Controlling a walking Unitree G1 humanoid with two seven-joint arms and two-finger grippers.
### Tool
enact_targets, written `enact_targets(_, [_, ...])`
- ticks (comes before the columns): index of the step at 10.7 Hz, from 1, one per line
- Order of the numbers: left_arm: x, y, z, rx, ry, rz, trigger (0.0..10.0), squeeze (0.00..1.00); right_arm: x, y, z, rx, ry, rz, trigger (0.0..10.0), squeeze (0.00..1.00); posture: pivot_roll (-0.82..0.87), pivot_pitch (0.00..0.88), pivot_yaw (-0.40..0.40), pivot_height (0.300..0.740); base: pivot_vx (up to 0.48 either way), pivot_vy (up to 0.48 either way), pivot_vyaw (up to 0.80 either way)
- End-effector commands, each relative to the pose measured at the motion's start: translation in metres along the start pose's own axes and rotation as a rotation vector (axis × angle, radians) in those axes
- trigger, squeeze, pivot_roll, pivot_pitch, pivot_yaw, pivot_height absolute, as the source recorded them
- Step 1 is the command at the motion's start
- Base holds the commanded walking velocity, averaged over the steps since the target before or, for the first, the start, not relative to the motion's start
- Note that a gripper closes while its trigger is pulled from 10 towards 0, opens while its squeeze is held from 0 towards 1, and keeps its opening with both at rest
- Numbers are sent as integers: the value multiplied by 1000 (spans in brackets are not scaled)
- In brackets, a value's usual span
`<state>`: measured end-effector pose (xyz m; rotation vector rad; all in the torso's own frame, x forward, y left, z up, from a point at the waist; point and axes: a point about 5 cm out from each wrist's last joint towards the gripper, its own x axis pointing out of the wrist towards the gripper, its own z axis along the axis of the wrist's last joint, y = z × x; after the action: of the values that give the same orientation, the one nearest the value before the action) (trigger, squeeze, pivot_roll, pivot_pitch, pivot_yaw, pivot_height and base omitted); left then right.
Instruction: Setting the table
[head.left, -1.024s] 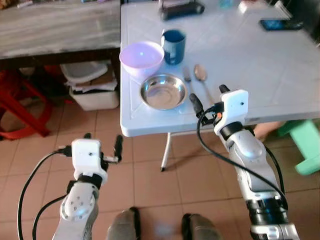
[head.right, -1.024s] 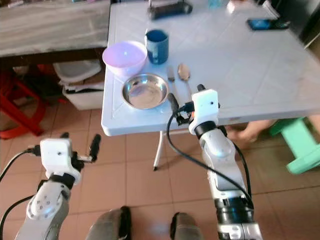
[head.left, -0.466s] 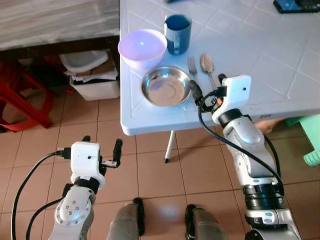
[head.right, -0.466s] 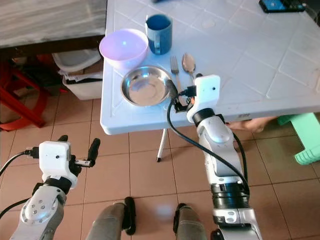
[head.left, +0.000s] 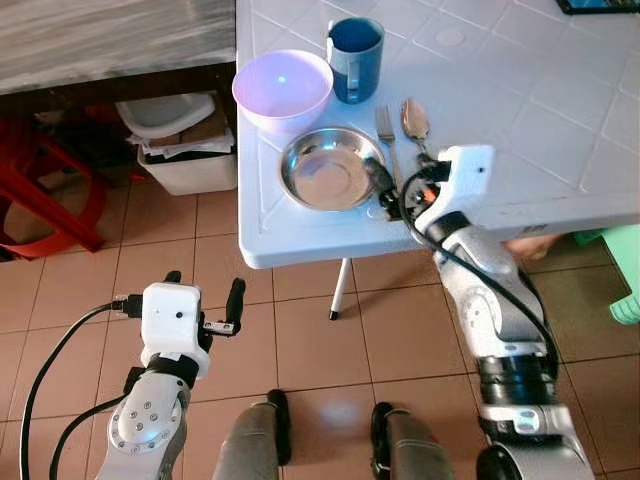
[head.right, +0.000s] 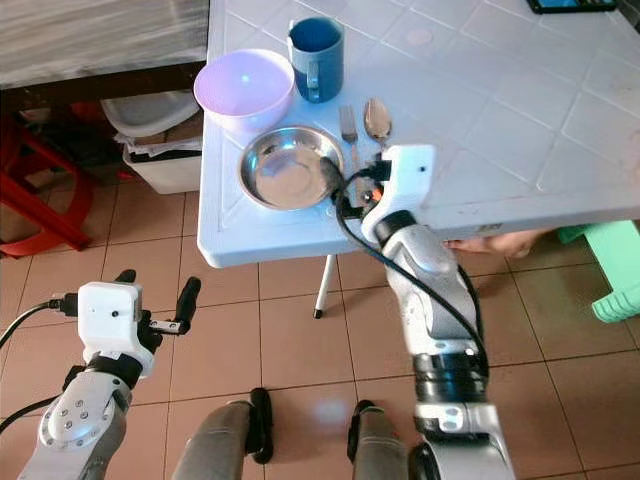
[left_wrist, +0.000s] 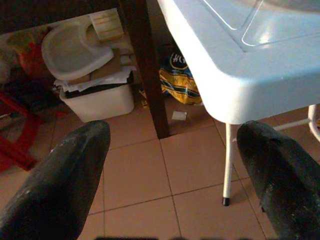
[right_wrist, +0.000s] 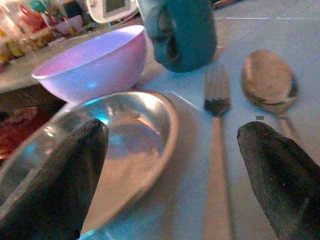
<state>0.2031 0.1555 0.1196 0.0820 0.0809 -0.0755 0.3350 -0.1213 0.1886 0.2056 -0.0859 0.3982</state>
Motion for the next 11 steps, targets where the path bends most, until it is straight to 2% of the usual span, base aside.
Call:
enact_targets(1, [-3,0,0,15,15,-4,10000,0,2,7,0,32,10,37,10000,0,108,303,85,740,0,0,0])
enact_targets(3, [-4,0,-1,16,17,-3,10000,0,5,19,-1,84,22,78,10000,0,112,303,86,740,0,0,0])
enact_targets(7, [-3,-1,0,18,18,-10,10000,0,5,24,-7,190,68,102,10000,0,111,304,87,740,0,0,0])
enact_targets(8, [-3,-1,0,19,19,-11,10000,0,6,25,-9,219,81,119,6627,0,111,305,88,740,0,0,0])
enact_targets(9, [-3,-1,0,19,19,-12,10000,0,6,26,-10,228,87,127,4588,0,111,306,87,740,0,0,0])
enact_targets(10, [-3,-2,0,19,20,-13,10000,0,7,26,-13,257,105,131,0,0,114,305,85,740,0,0,0])
enact_targets(11, [-4,-2,-1,19,21,-14,10000,0,8,26,-15,272,117,125,0,0,116,305,85,740,0,0,0])
